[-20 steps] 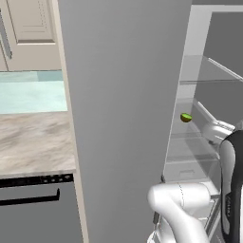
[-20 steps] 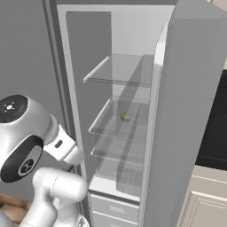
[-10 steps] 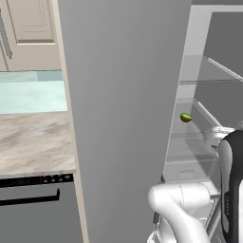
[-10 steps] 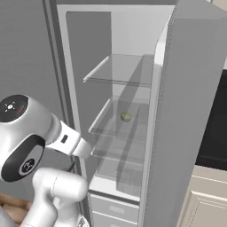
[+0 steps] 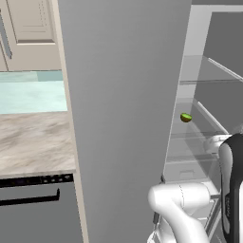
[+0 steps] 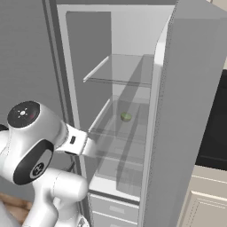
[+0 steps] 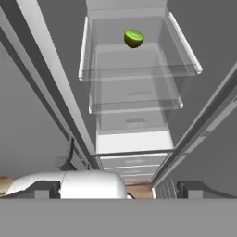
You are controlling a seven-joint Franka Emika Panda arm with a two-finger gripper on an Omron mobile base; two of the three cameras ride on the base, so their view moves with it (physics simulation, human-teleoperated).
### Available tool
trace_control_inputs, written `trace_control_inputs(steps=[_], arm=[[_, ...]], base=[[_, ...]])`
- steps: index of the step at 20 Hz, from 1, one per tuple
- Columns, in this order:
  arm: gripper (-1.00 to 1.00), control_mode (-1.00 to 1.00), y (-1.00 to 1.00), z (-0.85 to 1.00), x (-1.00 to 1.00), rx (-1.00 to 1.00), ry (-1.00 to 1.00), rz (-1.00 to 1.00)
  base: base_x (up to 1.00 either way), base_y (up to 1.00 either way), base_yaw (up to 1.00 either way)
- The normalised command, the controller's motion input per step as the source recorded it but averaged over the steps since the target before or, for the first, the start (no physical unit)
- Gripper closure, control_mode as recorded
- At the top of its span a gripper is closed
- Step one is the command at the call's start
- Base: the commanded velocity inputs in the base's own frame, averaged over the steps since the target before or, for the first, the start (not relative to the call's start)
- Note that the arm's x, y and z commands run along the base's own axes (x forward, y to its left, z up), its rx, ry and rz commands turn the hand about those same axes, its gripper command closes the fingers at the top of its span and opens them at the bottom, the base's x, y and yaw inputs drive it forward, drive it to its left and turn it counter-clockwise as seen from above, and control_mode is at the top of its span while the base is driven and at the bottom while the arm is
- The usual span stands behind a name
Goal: Retrieve the banana and kiwi from the fridge and place them into the bowl on the dining table.
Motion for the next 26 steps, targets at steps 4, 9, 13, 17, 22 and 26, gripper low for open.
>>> trace_control_inputs(steps=[4, 9, 13, 17, 22, 26], arm=[[-1.00, -1.00, -0.13, -0.20, 0.27, 0.00, 0.00, 0.09], [-1.00, -1.00, -0.21, -0.08, 0.33, 0.00, 0.00, 0.08], [-1.00, -1.00, -0.13, -0.14, 0.43, 0.00, 0.00, 0.09], [-1.00, -1.00, -0.08, -0.26, 0.38, 0.00, 0.00, 0.09], [-1.00, -1.00, 0.00, -0.32, 0.46, 0.00, 0.00, 0.10], [-1.00, -1.00, 0.00, -0.32, 0.49, 0.00, 0.00, 0.12]], base=[[0.00, 0.00, 0.00], [0.00, 0.00, 0.00], [0.00, 0.00, 0.00], [0.00, 0.00, 0.00], [0.00, 0.00, 0.00], [0.00, 0.00, 0.00]])
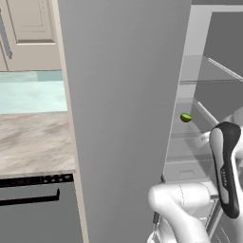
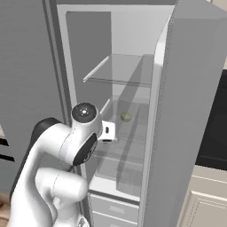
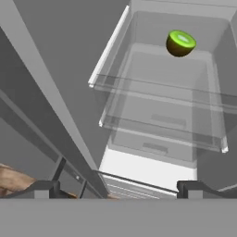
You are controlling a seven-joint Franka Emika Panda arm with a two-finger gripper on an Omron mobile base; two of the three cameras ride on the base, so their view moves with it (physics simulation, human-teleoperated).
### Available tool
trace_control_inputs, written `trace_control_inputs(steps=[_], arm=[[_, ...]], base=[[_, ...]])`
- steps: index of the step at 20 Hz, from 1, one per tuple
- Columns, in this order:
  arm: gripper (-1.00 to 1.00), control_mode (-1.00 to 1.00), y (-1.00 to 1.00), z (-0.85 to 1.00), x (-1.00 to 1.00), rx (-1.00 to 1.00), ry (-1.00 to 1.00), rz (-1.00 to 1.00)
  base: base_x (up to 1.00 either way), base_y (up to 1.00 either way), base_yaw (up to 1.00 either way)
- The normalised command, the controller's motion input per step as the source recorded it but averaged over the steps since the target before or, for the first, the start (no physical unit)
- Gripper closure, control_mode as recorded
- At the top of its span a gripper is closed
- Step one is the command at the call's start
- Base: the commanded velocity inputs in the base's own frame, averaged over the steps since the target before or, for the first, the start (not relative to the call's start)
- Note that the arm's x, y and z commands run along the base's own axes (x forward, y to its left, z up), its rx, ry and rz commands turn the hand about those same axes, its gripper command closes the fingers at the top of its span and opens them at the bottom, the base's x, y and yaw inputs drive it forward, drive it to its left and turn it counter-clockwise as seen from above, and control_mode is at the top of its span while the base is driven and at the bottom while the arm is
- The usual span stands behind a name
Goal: Retrieve the banana and kiwi from the fridge and place them into the bowl on the dining table.
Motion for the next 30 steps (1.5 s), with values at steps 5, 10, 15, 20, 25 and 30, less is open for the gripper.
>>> trace_control_inputs(steps=[5, 10, 15, 20, 25, 30], arm=[[-1.00, -1.00, 0.00, -0.14, 0.26, 0.00, 0.00, 0.10], [-1.00, -1.00, 0.00, 0.00, 0.06, 0.00, 0.00, 0.07], [-1.00, -1.00, -0.01, 0.00, 0.08, 0.00, 0.00, 0.04], [-1.00, -1.00, 0.00, 0.00, 0.13, -0.01, 0.00, 0.01], [-1.00, -1.00, -0.06, 0.00, 0.18, 0.00, 0.00, 0.00], [-1.00, -1.00, -0.20, 0.00, 0.12, 0.00, 0.00, 0.01]], base=[[0.00, 0.00, 0.00], [0.00, 0.00, 0.00], [0.00, 0.00, 0.00], [0.00, 0.00, 0.00], [0.00, 0.00, 0.00], [0.00, 0.00, 0.00]])
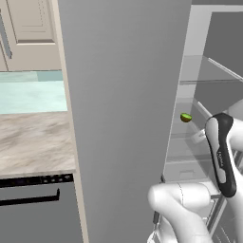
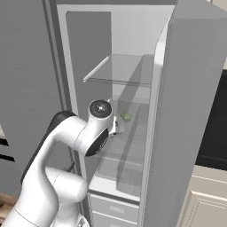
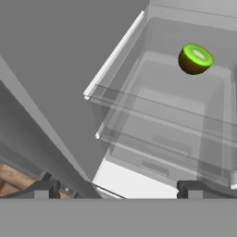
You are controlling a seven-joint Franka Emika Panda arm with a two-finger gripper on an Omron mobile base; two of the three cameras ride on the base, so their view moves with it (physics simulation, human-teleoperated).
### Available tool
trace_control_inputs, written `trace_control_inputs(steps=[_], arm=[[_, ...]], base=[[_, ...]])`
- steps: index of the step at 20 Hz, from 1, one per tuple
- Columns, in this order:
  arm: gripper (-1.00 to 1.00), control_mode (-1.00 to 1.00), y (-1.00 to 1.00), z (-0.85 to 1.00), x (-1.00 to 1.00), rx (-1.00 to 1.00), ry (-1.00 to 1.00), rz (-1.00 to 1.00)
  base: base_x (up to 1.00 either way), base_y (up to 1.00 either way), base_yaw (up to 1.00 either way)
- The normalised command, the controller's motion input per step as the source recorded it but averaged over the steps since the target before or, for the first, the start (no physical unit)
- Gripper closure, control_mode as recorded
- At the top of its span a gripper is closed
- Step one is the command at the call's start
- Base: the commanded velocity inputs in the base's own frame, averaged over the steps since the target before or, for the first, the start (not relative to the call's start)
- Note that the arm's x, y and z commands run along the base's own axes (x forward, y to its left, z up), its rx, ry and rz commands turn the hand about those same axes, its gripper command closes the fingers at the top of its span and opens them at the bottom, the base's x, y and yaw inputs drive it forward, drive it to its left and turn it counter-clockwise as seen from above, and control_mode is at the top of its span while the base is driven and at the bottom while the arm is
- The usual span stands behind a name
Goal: Retrieve the banana and kiwi from the fridge and place them into the bowl on the dining table.
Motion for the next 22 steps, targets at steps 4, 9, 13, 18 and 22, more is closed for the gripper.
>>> trace_control_inputs(steps=[4, 9, 13, 18, 22], arm=[[-1.00, -1.00, -0.21, 0.02, 0.10, -0.04, -0.09, 0.01], [-1.00, -1.00, -0.07, 0.00, 0.39, -0.03, -0.03, 0.02], [-1.00, -1.00, 0.00, 0.00, 0.44, -0.03, -0.03, 0.05], [-1.00, -1.00, 0.00, 0.00, 0.43, -0.01, 0.00, 0.06], [-1.00, -1.00, -0.03, -0.04, 0.26, 0.00, 0.00, 0.07]], base=[[0.00, 0.00, 0.00], [0.00, 0.00, 0.00], [0.00, 0.00, 0.00], [0.00, 0.00, 0.00], [0.00, 0.00, 0.00]])
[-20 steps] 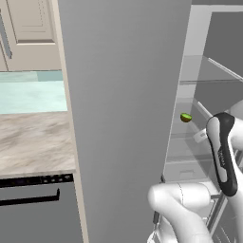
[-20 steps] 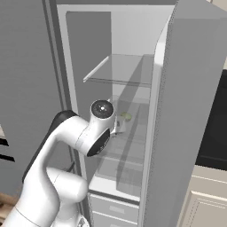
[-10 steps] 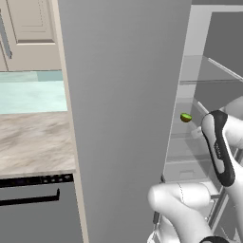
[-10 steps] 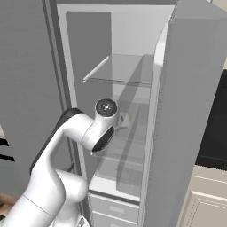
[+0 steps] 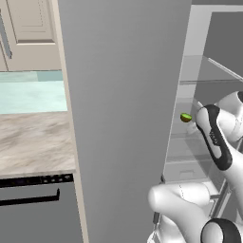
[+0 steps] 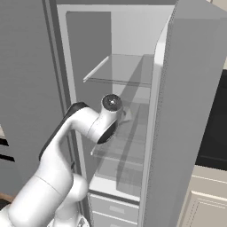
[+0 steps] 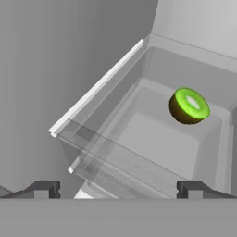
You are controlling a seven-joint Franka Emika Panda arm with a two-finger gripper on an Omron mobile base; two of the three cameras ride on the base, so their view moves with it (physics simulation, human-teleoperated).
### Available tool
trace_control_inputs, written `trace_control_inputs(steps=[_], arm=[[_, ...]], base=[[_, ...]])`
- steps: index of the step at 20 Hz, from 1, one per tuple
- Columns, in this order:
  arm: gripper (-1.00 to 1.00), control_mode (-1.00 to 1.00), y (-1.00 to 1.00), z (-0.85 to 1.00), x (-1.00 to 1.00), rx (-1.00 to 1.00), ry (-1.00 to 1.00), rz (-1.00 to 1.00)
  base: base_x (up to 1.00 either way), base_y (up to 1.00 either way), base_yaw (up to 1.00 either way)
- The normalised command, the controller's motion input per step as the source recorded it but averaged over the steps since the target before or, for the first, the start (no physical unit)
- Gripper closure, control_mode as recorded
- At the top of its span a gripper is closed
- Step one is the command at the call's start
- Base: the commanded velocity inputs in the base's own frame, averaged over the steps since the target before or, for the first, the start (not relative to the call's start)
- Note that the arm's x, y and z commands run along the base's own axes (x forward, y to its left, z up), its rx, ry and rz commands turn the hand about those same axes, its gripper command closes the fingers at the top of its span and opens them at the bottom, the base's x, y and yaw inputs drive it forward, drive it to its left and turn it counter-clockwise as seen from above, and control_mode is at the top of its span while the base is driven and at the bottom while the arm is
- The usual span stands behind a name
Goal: Retrieve the banana and kiwi from the fridge and place them into the bowl on the dining table.
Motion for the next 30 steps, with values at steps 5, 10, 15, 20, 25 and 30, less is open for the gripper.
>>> trace_control_inputs(steps=[5, 10, 15, 20, 25, 30], arm=[[-1.00, -1.00, -0.01, -0.14, 0.27, 0.00, 0.00, 0.07], [-1.00, -1.00, 0.00, -0.26, 0.22, 0.00, 0.00, 0.06], [-1.00, -1.00, 0.00, -0.22, 0.18, 0.00, 0.00, 0.04], [-1.00, -1.00, 0.00, -0.04, 0.10, -0.01, 0.00, 0.00], [-1.00, -1.00, -0.07, 0.00, 0.10, -0.01, 0.00, 0.00], [-1.00, -1.00, -0.18, 0.00, 0.02, -0.02, 0.00, 0.00]], base=[[0.00, 0.00, 0.00], [0.00, 0.00, 0.00], [0.00, 0.00, 0.00], [0.00, 0.00, 0.00], [0.00, 0.00, 0.00], [0.00, 0.00, 0.00]])
